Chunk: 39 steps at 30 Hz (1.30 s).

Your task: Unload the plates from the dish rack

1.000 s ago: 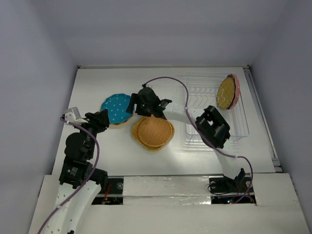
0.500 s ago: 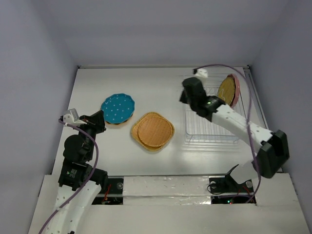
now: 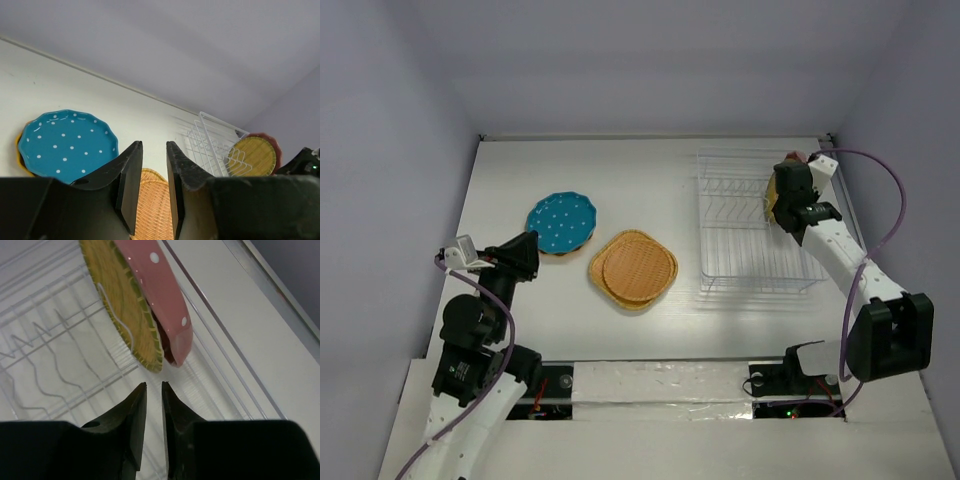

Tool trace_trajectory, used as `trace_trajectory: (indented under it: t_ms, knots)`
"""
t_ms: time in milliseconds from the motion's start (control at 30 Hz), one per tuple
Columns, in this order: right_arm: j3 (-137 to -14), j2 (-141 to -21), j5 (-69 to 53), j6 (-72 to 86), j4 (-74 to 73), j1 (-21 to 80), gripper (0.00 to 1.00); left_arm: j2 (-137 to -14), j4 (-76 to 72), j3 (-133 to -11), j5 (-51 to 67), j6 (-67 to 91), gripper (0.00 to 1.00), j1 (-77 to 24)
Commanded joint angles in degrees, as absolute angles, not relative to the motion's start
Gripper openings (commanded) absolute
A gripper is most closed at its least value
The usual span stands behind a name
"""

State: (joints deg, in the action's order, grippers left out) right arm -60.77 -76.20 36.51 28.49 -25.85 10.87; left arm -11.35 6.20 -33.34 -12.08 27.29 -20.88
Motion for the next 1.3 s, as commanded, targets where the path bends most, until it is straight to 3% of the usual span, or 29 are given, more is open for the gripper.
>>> trace_trajectory:
  t_ms: [0,167,200,267,600,733,900,1267]
  knots:
    - [-60.6,-78.9,35.5,28.4,-21.6,8.3,0.25,-10.3,4.7,-33.5,-11.9,26.7,0.24,-22.1]
    - [-60.7,-82.8,34.2,28.7,-19.1,5.6,0.27,-10.5,4.6,-33.4,-11.9,26.7,0.27,-22.1]
    - [-60.4,-82.9,33.7,28.8,-18.3,5.1,0.34,-10.6,4.5,-33.3,-11.9,26.9,0.27,-22.1]
    - [-59.9,-83.2,32.3,28.9,-16.5,4.6,0.38,-11.2,4.6,-33.3,-11.9,26.9,0.27,-22.6]
    - [-63.5,-88.4,33.0,28.7,-16.8,4.0,0.32,-12.7,4.5,-33.3,-11.9,27.0,0.30,-22.6]
    - [-66.9,-92.5,34.7,27.4,-19.9,4.0,0.35,-12.9,4.4,-33.3,-11.9,27.1,0.30,-22.6]
    - [-65.9,-91.1,36.2,25.6,-20.6,4.0,0.10,-13.2,4.0,-33.2,-11.9,27.0,0.31,-22.6]
    - [-73.1,-80.2,31.6,17.0,-28.0,6.9,0.00,-15.8,4.6,-35.5,-11.9,25.6,0.31,-22.6]
